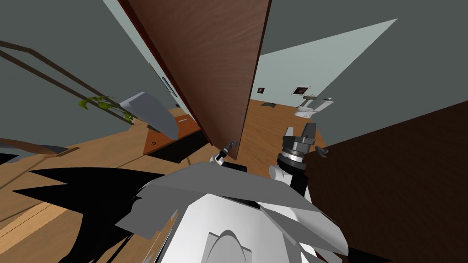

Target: Push the door open

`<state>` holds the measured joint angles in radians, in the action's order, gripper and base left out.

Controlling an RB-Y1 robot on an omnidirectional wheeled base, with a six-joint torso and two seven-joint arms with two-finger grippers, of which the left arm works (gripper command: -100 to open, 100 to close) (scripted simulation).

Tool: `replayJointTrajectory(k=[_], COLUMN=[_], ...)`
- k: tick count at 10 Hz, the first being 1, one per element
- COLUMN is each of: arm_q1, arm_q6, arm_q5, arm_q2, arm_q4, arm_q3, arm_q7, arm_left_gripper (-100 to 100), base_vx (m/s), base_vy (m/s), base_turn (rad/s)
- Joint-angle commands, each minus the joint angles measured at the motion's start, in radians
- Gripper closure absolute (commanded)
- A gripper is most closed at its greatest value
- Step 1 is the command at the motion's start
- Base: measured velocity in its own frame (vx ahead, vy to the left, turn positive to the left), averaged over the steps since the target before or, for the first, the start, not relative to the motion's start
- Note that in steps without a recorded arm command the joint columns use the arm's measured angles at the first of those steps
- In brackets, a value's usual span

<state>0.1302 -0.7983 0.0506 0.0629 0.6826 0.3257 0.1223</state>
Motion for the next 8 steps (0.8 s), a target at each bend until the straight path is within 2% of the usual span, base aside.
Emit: replayJointTrajectory(k=[1,6,8], arm_q1=[-0.001,0.004,0.004], arm_q6=[0.011,0.013,0.013], arm_q5=[-0.011,-0.035,-0.035], arm_q2=[0.012,0.007,0.007], arm_q4=[0.015,0.002,0.002], arm_q3=[-0.028,-0.088,-0.088], arm_q7=[-0.006,-0.034,-0.034], arm_left_gripper=[100,100,100], base_vx=[0.078,0.121,0.049], base_vy=[-0.102,-0.115,-0.031], base_turn=[0.045,0.058,0.002])
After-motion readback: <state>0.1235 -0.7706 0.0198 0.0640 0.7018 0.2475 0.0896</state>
